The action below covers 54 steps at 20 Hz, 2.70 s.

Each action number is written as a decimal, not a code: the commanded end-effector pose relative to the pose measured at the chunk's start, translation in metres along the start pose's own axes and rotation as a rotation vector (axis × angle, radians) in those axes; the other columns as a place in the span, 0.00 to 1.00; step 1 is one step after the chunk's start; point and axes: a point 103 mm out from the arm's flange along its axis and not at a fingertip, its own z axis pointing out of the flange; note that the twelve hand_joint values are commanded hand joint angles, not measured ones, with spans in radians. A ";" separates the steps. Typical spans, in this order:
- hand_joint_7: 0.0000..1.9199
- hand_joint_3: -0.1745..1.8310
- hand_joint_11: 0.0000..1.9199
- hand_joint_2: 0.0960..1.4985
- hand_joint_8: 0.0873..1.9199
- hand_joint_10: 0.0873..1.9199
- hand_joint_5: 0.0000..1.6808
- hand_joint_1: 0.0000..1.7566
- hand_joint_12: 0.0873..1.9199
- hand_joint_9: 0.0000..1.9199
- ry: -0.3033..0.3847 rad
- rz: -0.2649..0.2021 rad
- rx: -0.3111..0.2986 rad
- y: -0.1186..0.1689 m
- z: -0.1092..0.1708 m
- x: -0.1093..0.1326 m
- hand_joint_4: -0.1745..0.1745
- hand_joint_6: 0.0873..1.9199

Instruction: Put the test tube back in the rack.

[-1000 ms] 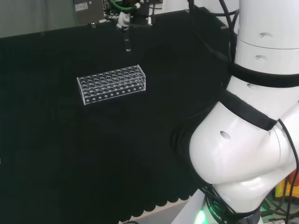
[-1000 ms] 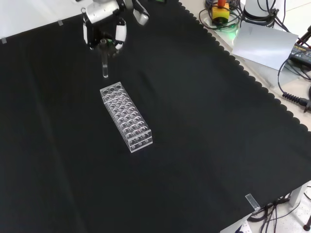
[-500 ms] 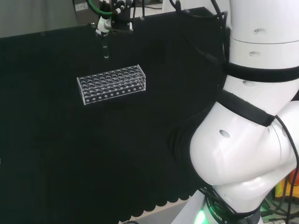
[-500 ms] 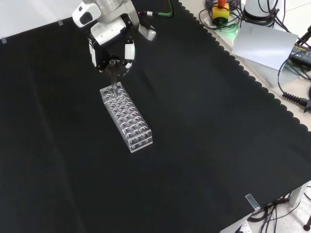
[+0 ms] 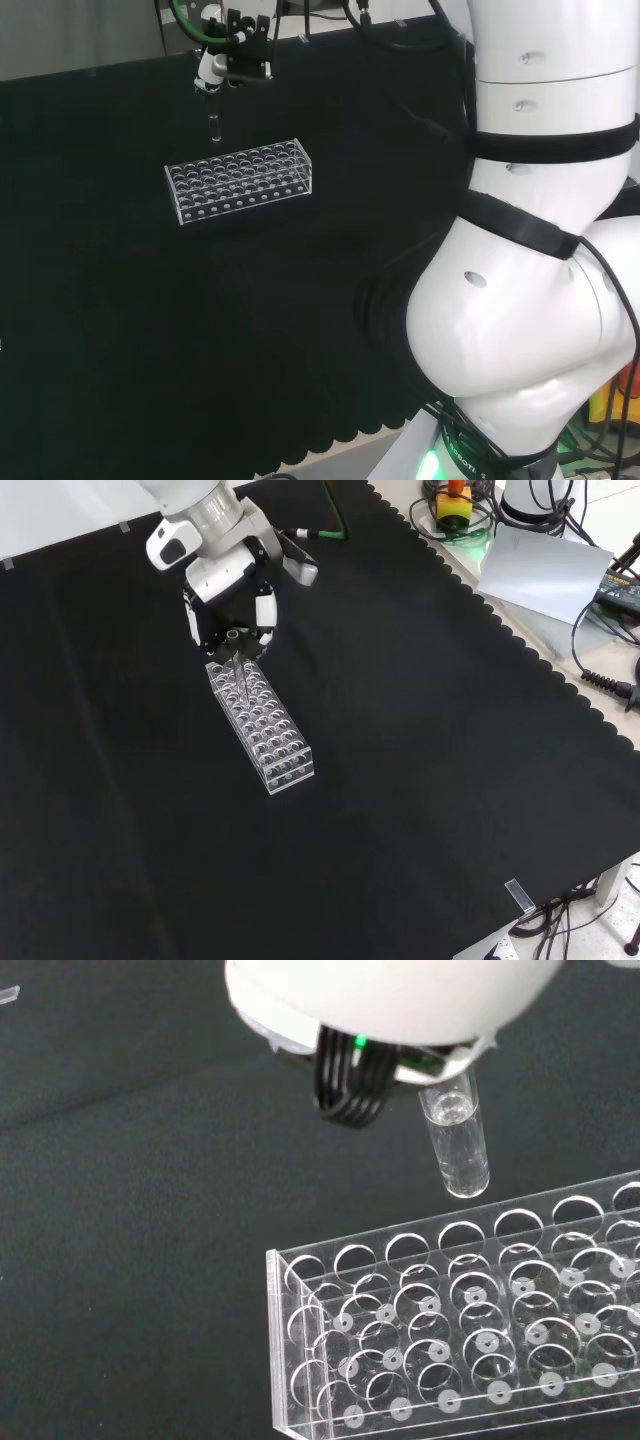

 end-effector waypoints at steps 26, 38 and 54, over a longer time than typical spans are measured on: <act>0.70 0.48 0.57 0.34 0.32 0.32 0.77 0.75 0.52 0.83 0.036 -0.010 0.094 0.030 0.042 0.020 0.00 0.31; 0.70 0.48 0.56 0.34 0.32 0.32 0.77 0.75 0.52 0.83 0.039 0.011 0.094 0.021 0.041 0.007 0.00 0.31; 0.70 0.48 0.56 0.34 0.32 0.32 0.77 0.75 0.52 0.83 0.053 -0.001 0.077 0.023 0.031 0.021 0.00 0.31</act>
